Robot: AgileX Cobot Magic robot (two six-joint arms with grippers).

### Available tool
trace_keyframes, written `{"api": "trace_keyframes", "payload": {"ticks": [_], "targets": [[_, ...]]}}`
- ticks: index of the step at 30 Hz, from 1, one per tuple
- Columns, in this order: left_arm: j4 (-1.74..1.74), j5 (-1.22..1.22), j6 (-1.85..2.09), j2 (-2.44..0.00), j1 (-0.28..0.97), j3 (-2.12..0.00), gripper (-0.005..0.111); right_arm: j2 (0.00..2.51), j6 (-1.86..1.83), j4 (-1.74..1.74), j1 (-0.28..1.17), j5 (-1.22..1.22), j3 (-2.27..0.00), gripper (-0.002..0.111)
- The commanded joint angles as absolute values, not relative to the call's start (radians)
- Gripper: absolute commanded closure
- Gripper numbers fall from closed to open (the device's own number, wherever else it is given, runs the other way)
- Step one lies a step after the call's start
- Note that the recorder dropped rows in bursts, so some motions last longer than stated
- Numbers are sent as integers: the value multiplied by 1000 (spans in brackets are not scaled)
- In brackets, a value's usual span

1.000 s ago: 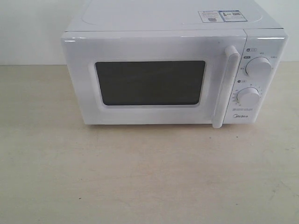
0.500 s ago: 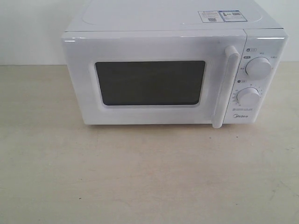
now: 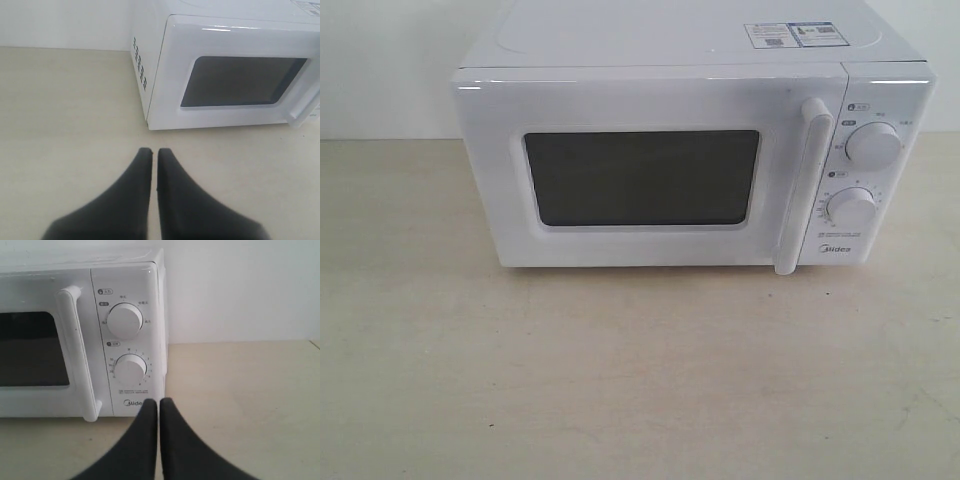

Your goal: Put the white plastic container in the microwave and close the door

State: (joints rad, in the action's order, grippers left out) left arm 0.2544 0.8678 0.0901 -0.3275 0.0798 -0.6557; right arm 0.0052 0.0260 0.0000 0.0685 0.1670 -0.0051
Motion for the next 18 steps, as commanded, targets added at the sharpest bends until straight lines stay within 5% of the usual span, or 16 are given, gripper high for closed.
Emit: {"api": "trace_keyframes", "payload": {"ticks": [1,18], "targets": [[250,860,82,-321,81,-653,102,0,-33,-10,70,201,0,108],[250,860,82,-321,81,-653,102,0,-28,-7,70,348,0,108]]}}
